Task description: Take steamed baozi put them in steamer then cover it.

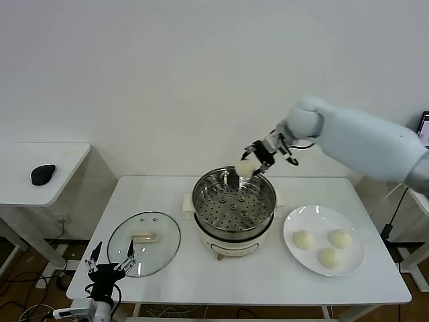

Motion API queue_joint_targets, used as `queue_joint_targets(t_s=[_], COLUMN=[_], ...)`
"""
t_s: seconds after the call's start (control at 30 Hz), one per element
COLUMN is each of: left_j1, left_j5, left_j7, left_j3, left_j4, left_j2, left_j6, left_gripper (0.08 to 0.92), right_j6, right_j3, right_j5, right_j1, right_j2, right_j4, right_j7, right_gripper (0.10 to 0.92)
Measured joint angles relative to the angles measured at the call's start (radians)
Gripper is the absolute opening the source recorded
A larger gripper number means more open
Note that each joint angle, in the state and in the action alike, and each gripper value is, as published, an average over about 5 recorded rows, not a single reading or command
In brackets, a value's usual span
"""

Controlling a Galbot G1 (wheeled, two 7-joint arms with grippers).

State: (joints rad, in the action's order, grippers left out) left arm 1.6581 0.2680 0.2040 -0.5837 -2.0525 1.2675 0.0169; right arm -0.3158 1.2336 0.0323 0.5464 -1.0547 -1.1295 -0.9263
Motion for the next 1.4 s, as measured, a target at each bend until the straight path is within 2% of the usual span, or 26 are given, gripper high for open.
queue_joint_targets(t_s=[0.63, 0.73, 0.9, 1.0, 1.13, 1.4], left_j1=[-0.014, -0.014, -0.013, -0.012, -0.012, -0.006], left_j5=[0.003, 0.003, 0.003, 0.003, 0.003, 0.003], left_j7=[-0.003, -0.003, -0.003, -0.003, -0.003, -0.004], left_j3=[0.003, 0.002, 0.003, 0.003, 0.001, -0.001], left_j4=[0.015, 0.017, 0.015, 0.012, 0.005, -0.014], left_j2=[-0.002, -0.001, 0.004, 0.004, 0.004, -0.001], left_j6=[-0.001, -0.001, -0.001, -0.001, -0.001, 0.006], left_gripper=[0.823, 0.823, 0.823, 0.823, 0.823, 0.823], right_j6=[-0.260, -0.284, -0.308, -0.304, -0.247, 0.057], right_j3=[-0.045, -0.054, -0.061, -0.059, -0.037, 0.063], right_j5=[-0.353, -0.388, -0.414, -0.402, -0.325, -0.040], right_j1=[-0.132, -0.144, -0.148, -0.139, -0.094, 0.061], right_j2=[-0.156, -0.172, -0.184, -0.182, -0.156, -0.012], right_j4=[0.175, 0.199, 0.216, 0.213, 0.175, -0.027], right_j7=[0.072, 0.085, 0.098, 0.093, 0.064, -0.013], right_gripper=[0.598, 0.650, 0.782, 0.817, 0.822, 0.823])
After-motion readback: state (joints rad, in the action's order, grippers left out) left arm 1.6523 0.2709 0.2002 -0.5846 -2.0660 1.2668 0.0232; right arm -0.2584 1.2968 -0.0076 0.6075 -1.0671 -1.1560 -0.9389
